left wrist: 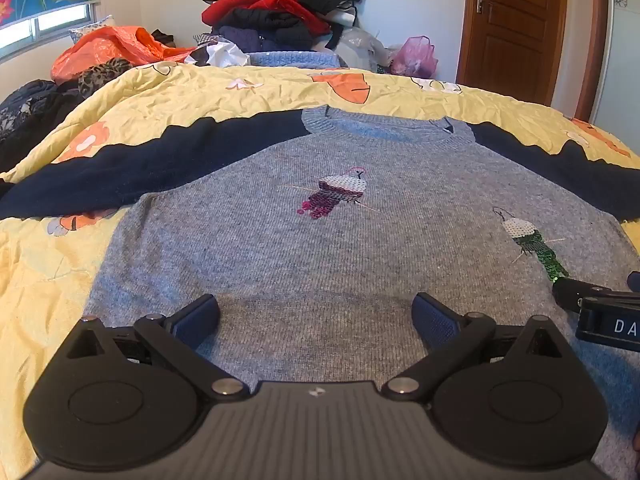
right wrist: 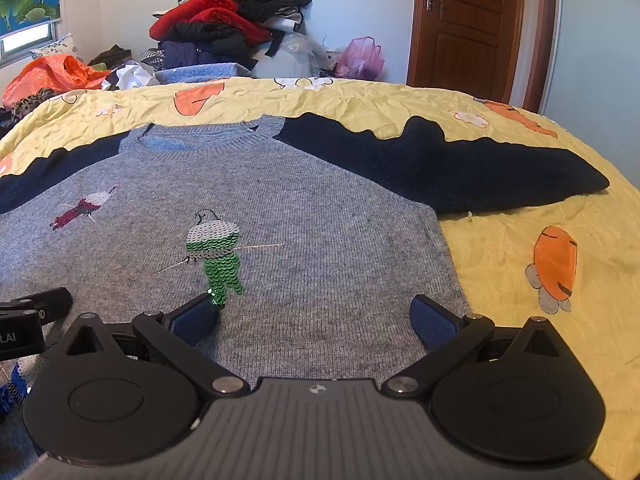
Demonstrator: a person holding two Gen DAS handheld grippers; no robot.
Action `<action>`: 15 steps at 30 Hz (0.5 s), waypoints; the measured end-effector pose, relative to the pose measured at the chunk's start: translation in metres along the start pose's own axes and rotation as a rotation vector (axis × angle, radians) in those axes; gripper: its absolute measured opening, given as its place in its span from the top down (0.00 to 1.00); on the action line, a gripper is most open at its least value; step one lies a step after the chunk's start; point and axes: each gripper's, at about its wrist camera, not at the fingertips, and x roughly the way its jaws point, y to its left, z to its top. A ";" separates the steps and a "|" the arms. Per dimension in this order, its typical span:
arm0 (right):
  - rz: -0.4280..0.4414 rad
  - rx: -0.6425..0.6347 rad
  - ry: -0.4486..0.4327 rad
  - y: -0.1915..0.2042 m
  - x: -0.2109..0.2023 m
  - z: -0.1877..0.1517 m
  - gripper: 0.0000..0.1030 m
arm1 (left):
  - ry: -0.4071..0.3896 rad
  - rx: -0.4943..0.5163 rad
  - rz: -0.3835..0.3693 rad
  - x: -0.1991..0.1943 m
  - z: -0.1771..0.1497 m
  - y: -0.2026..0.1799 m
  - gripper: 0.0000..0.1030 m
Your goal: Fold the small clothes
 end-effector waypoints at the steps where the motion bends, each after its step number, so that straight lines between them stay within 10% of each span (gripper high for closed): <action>1: -0.001 -0.001 -0.001 0.000 0.000 0.000 0.00 | 0.002 0.000 0.000 0.000 0.000 0.000 0.00; 15: 0.000 0.001 -0.001 0.000 0.000 0.000 0.00 | -0.004 0.003 0.017 -0.002 -0.004 -0.006 0.00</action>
